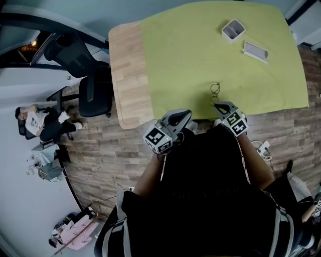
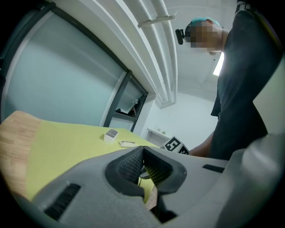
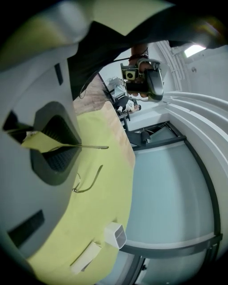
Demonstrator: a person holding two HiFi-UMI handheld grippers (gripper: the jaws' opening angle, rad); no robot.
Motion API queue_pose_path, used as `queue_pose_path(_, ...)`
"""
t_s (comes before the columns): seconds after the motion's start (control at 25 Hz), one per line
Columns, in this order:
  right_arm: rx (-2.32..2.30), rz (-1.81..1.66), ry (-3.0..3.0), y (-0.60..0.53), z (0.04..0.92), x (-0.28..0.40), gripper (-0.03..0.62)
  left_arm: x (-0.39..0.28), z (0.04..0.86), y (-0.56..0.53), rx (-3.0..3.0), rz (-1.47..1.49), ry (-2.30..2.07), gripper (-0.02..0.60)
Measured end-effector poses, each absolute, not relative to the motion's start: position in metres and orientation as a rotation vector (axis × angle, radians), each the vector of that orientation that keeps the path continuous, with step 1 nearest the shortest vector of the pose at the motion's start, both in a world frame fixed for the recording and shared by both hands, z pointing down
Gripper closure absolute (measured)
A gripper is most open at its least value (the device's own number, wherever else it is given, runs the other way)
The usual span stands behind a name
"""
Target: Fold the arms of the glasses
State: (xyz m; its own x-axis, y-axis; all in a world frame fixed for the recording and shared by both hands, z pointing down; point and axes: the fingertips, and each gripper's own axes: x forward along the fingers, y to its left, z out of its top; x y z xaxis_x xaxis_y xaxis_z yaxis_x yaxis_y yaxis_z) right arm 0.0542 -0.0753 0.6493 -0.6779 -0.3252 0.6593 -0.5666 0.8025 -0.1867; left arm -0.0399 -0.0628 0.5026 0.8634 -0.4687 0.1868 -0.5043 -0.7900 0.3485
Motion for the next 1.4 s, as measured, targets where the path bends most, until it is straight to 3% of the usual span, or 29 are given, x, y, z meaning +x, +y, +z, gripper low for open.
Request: queue_pose_path(1.4,0.753,0.84,-2.371,-0.116,0.692,0.068,0.56,-0.035,0.519,-0.049,2.576,0.21,-0.707,0.563)
